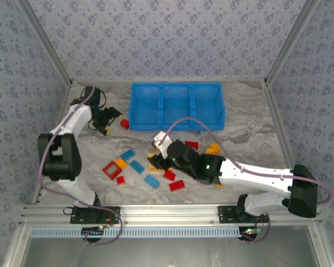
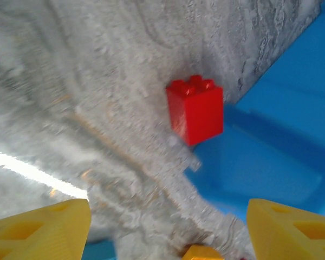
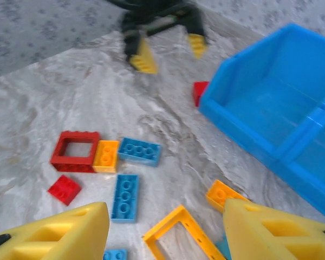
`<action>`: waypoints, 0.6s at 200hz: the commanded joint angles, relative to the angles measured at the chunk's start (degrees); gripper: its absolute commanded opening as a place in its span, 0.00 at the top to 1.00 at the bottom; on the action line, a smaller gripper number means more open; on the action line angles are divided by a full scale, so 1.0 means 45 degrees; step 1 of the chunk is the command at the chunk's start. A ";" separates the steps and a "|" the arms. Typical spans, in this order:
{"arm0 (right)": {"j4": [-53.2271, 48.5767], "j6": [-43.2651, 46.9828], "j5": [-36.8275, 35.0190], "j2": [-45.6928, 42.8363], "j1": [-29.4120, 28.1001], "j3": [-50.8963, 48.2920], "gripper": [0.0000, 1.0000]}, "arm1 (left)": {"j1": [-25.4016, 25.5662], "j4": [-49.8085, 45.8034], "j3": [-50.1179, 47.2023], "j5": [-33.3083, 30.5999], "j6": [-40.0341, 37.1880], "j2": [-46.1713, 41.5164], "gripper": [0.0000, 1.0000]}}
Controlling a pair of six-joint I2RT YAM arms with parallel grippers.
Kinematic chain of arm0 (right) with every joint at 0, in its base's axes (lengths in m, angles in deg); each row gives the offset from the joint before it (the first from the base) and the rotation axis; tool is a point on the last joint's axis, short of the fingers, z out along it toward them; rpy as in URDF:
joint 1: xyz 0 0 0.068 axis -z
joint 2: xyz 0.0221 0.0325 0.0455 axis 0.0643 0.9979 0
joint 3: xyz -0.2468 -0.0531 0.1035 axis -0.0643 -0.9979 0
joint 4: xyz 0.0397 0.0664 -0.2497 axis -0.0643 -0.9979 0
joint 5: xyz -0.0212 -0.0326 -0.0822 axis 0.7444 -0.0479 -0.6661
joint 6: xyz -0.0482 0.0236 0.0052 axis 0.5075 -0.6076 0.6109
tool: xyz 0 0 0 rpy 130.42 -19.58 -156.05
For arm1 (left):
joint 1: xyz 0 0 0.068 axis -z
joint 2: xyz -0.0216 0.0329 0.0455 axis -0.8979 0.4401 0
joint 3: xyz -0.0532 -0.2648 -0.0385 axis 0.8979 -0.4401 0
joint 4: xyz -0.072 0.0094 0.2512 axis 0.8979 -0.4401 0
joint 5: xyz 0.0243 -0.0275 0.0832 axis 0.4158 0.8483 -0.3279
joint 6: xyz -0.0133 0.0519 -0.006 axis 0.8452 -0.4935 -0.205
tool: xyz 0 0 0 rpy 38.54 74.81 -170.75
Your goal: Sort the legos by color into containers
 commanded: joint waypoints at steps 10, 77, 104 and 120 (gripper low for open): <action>0.1524 0.0850 -0.0936 -0.0206 -0.0532 -0.0278 0.37 | -0.0082 -0.0046 0.1651 0.0855 0.0618 0.1456 0.23; 0.1451 0.0758 -0.1054 -0.0150 -0.0563 -0.0091 0.35 | -0.0043 -0.1116 0.3441 0.0665 0.1133 0.3838 0.25; 0.1397 0.0669 -0.1112 -0.0109 -0.0554 -0.0092 0.35 | 0.0154 -0.1270 0.3588 0.0448 0.1259 0.4140 0.31; 0.1350 0.0621 -0.1205 -0.0040 -0.0573 -0.0092 0.35 | 0.0315 -0.1197 0.3583 0.0316 0.1382 0.4201 0.32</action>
